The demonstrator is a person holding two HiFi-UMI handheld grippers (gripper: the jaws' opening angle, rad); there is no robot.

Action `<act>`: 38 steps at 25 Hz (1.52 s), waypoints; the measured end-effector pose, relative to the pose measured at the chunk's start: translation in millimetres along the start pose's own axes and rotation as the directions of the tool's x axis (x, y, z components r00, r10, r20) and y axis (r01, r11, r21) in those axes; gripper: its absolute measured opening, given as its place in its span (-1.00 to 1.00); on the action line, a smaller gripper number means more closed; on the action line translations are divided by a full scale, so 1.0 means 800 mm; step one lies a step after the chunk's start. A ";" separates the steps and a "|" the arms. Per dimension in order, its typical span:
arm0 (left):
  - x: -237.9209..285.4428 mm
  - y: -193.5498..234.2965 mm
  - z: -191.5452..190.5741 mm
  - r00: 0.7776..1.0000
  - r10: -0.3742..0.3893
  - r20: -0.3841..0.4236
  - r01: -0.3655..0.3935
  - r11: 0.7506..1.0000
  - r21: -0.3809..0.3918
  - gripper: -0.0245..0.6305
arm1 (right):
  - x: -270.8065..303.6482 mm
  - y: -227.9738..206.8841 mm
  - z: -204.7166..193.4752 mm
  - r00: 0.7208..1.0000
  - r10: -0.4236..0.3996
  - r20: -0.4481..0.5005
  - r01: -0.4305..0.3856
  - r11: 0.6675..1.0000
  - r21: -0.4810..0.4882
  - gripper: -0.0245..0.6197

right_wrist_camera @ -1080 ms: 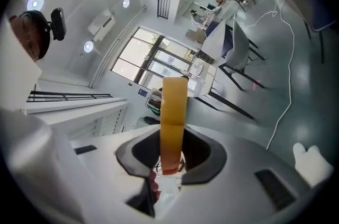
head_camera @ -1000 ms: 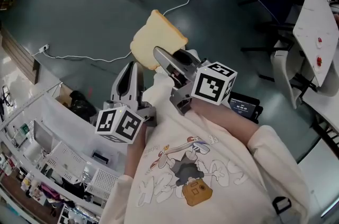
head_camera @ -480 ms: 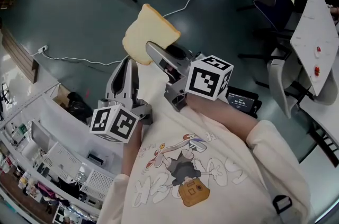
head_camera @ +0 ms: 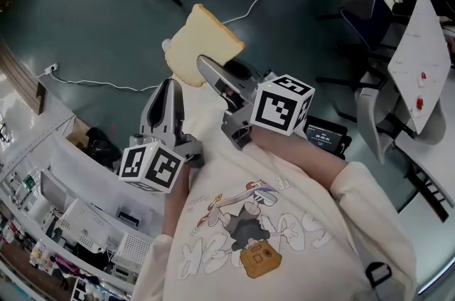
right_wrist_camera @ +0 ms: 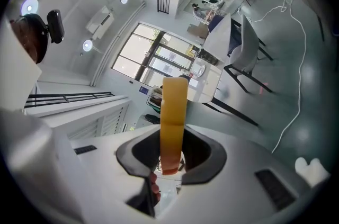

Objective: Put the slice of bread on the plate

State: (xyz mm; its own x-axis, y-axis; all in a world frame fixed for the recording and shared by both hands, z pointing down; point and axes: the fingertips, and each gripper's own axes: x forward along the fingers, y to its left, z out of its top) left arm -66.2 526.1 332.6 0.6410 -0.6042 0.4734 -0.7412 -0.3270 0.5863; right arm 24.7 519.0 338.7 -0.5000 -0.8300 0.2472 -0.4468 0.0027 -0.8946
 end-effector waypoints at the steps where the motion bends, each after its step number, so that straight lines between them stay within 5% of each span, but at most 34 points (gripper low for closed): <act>1: 0.007 0.009 0.011 1.000 -0.001 -0.002 0.001 1.000 -0.003 -0.78 | 0.013 -0.001 0.004 1.000 -0.008 -0.002 0.008 1.000 0.001 -0.64; 11: 0.072 0.087 0.113 0.995 -0.053 -0.083 0.052 0.999 -0.013 -0.78 | 0.145 0.001 0.038 0.997 -0.080 0.011 0.079 0.996 0.048 -0.64; 21: 0.114 0.157 0.244 0.993 -0.092 -0.079 0.093 0.995 0.018 -0.78 | 0.276 0.043 0.089 0.993 -0.083 0.078 0.079 0.995 0.056 -0.64; 33: 0.158 0.248 0.358 0.993 -0.083 -0.082 0.085 0.996 0.030 -0.78 | 0.419 0.061 0.123 0.990 -0.105 0.097 0.095 0.990 0.103 -0.64; 38: 0.182 0.273 0.370 0.988 -0.109 -0.113 0.112 0.994 0.020 -0.78 | 0.450 0.045 0.112 0.986 -0.151 0.065 0.142 0.983 0.117 -0.64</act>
State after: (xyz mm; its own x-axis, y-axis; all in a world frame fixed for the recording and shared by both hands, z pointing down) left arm -194.0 151.5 334.7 0.7364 -0.4792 0.4776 -0.6685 -0.4070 0.6224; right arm -104.9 170.3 362.4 -0.3775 -0.8555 0.3544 -0.4235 -0.1809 -0.8877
